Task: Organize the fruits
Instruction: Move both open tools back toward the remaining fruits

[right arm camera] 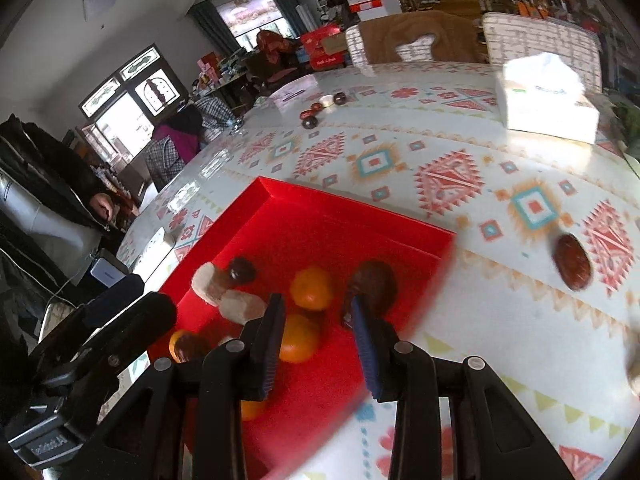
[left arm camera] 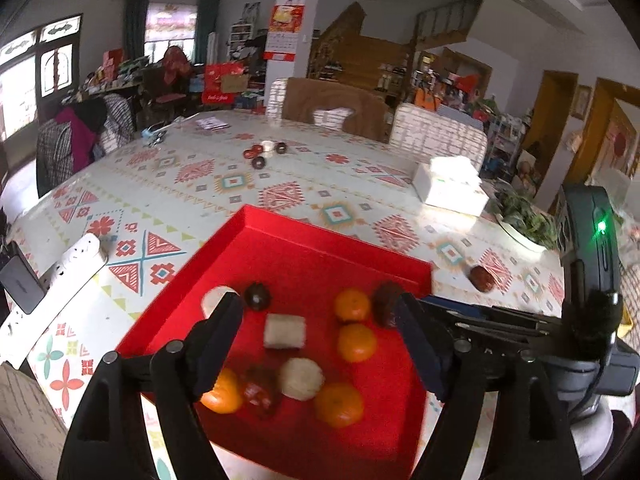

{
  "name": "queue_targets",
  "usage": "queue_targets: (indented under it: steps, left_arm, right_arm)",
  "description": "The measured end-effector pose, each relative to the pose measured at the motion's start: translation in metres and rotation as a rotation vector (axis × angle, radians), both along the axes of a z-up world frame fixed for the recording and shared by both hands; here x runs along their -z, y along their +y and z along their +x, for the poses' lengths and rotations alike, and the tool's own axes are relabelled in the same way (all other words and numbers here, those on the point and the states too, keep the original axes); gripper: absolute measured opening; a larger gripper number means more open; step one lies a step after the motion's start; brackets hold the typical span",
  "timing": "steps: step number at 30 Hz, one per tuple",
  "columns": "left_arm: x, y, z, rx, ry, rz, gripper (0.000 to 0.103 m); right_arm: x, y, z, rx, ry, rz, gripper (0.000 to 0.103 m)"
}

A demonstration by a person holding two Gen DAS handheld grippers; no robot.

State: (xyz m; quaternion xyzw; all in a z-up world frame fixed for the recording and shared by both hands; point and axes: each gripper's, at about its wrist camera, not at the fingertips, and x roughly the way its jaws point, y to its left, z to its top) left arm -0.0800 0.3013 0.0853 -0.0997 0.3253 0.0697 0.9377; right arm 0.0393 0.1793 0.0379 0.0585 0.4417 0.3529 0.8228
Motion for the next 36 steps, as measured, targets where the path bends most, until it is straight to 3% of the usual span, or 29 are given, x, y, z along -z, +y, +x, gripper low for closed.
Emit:
queue_targets:
  steps: [8, 12, 30, 36]
  left_arm:
    - [-0.007, -0.048, -0.01, 0.014, 0.01, 0.12, 0.087]
    - [-0.009, -0.077, -0.017, 0.067, 0.015, 0.139, 0.087]
    - [0.003, -0.198, -0.023, 0.285, 0.038, 0.163, 0.087]
    - [0.016, -0.227, -0.014, 0.371, 0.081, 0.124, 0.087]
  right_arm:
    - [-0.005, -0.059, -0.017, 0.074, -0.012, 0.024, 0.038]
    - [-0.005, -0.091, -0.027, 0.113, -0.022, 0.028, 0.041]
    - [0.002, -0.261, -0.052, 0.361, -0.017, 0.069, 0.042]
    - [0.01, -0.314, -0.053, 0.451, 0.005, 0.079, 0.042]
